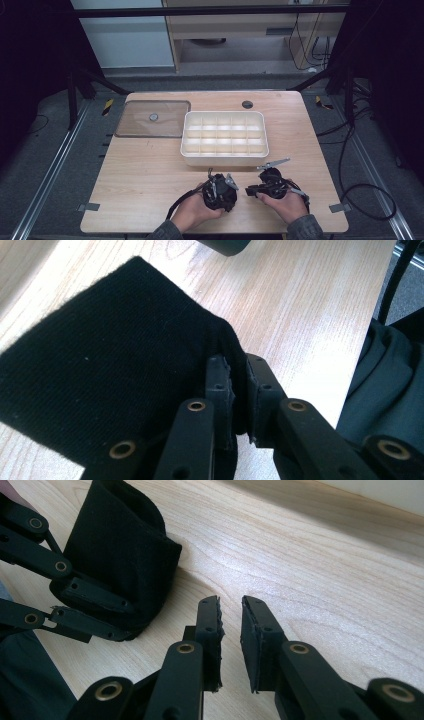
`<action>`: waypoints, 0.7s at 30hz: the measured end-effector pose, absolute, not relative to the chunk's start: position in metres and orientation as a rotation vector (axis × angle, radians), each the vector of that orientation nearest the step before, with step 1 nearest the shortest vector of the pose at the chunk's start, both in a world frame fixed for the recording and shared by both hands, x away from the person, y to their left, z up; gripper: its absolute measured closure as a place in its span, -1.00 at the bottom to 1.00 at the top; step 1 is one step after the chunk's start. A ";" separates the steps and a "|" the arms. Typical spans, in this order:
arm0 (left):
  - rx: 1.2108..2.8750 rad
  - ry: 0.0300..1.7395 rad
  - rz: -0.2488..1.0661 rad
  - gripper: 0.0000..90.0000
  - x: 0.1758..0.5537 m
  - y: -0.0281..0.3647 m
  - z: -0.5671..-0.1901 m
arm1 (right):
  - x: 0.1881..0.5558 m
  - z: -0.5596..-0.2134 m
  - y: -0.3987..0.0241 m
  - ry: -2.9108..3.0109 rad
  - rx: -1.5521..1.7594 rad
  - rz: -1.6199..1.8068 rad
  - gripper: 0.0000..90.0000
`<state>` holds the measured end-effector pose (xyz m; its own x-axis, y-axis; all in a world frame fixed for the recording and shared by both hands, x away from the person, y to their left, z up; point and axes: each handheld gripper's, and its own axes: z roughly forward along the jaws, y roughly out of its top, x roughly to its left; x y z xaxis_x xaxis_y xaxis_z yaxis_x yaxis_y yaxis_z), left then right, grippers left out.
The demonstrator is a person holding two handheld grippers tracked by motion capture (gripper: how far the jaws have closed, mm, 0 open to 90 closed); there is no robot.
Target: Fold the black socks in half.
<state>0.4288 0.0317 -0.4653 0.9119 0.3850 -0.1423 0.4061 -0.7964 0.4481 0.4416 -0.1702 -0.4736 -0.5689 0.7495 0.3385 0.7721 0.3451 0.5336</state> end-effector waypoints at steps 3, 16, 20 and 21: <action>2.587 0.568 -0.063 0.81 0.428 0.031 -0.467 | 0.442 -0.474 -0.172 -2.546 -1.445 -1.043 0.74; 2.579 0.563 -0.061 0.81 0.427 0.032 -0.467 | 0.441 -0.470 -0.179 -2.540 -1.466 -1.080 0.74; 2.569 0.561 -0.082 0.81 0.429 0.035 -0.468 | 0.441 -0.470 -0.184 -2.533 -1.478 -1.095 0.74; 2.573 0.556 -0.082 0.81 0.430 0.036 -0.468 | 0.441 -0.470 -0.185 -2.537 -1.485 -1.090 0.74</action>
